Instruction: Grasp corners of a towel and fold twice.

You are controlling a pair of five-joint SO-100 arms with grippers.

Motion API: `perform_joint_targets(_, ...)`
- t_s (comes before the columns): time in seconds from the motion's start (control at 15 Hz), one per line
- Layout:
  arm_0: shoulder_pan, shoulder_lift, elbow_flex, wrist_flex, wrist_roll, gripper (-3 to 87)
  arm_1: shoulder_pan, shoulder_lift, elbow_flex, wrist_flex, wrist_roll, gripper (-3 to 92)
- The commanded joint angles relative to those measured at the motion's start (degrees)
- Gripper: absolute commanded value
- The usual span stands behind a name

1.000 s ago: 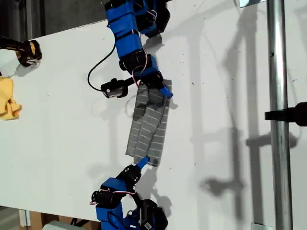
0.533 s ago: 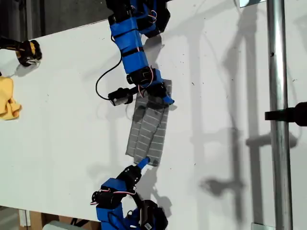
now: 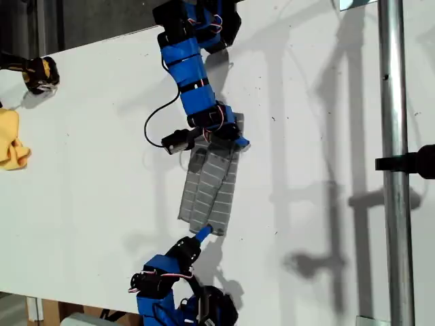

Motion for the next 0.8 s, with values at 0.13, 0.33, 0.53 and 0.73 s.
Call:
perform_joint_targets(0.13, 1.1, 2.7, -0.1, -0.3, -1.4, 24.1, 2.2, 3.3, -2.0, 0.8, -1.8, 31.9)
perform_joint_targets(0.33, 1.1, 2.7, 0.0, -0.4, -1.3, 24.1, 3.8, 6.7, 0.0, 0.8, -3.5, 19.1)
perform_joint_targets(0.53, 1.0, 2.7, 0.1, -0.4, -1.2, 24.0, 4.7, 10.1, 2.5, 0.4, -4.2, 8.2)
perform_joint_targets(0.73, 0.7, 2.7, 0.1, -0.6, -1.1, 23.9, 4.4, 10.3, 3.8, -0.8, -5.1, 4.8)
